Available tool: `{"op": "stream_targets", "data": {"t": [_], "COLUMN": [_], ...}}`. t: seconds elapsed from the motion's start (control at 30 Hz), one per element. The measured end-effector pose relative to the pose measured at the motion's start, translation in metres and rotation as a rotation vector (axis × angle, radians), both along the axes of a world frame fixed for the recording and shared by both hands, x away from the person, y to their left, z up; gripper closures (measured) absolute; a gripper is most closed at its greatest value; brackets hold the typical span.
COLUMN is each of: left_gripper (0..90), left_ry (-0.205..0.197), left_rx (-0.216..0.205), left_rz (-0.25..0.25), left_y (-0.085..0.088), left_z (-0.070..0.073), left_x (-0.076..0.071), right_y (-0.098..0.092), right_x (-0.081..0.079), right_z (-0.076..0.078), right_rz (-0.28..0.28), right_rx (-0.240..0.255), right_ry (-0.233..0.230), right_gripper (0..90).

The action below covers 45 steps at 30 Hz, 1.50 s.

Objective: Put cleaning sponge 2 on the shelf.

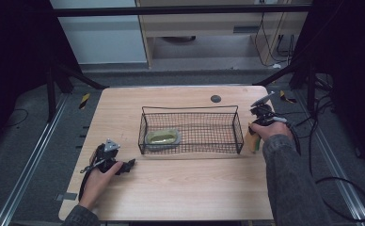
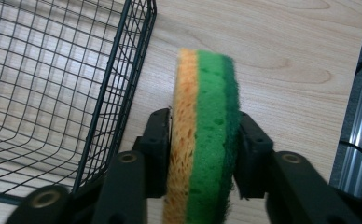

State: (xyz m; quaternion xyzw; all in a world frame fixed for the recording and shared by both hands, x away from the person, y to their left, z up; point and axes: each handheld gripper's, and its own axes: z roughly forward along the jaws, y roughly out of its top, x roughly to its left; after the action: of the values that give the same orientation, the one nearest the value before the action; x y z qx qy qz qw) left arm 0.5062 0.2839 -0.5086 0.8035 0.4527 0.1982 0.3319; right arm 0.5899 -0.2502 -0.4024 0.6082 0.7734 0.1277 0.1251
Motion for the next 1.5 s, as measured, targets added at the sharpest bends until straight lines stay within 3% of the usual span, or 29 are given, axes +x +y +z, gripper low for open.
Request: {"op": "stream_targets", "data": {"t": [0.23,0.63,1.17,1.5], "left_gripper": [0.0,0.0,0.0,0.0], "left_ry": [0.0,0.002,0.002,0.002], "left_rx": [0.001,0.002,0.002,0.002], "left_rz": [-0.001,-0.001,-0.001,-0.001], "left_y": [0.0,0.0,0.0,0.0], "left_z": [0.0,0.0,0.0,0.0], "left_x": [0.0,0.0,0.0,0.0], "right_y": [-0.004,-0.002,0.017,0.033], "right_x": [-0.009,-0.021,-0.024,-0.023], "right_z": [0.017,0.058,0.094,0.096], "right_rz": [0.013,0.053,0.114,0.154], "right_rx": [0.044,0.048,0.053,0.056], "right_ry": [-0.066,-0.199,-0.288,-0.304], "right_gripper": [64.1,63.8,63.9,63.9]}}
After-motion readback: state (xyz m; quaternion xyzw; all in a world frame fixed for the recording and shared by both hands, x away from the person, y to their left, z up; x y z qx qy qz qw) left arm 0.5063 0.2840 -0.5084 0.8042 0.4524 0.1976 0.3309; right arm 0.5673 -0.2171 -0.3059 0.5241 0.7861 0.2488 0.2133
